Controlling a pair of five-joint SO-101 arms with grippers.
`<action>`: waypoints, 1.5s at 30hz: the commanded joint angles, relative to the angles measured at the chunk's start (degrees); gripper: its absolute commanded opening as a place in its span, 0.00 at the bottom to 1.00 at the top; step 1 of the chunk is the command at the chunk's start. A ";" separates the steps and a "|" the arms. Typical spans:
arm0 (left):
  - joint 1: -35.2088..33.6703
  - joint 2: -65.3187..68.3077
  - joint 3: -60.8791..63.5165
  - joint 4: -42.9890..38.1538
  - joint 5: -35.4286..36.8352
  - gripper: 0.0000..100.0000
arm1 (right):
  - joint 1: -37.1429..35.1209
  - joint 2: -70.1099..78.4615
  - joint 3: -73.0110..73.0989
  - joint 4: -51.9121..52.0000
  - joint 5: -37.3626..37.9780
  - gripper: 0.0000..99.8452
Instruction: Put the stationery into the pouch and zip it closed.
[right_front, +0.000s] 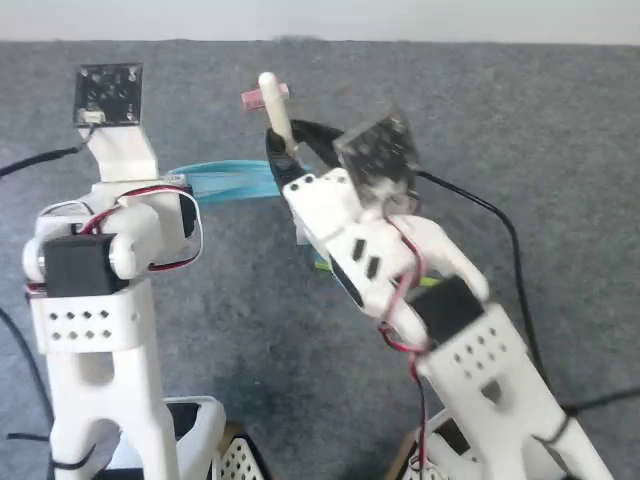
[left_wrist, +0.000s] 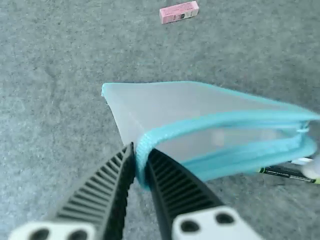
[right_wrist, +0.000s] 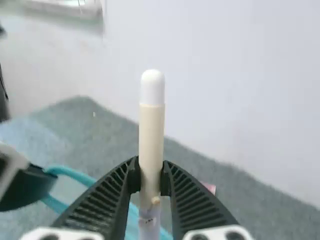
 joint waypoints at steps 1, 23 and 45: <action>1.32 -0.09 -3.21 0.09 1.05 0.01 | 0.66 -6.64 -0.70 -2.33 1.41 0.01; 7.03 -0.44 -0.40 -1.05 1.14 0.01 | -2.07 9.27 -1.85 -16.92 1.41 0.01; 6.95 -0.44 -0.75 -1.58 1.14 0.01 | -0.92 11.03 2.29 -16.75 2.37 0.15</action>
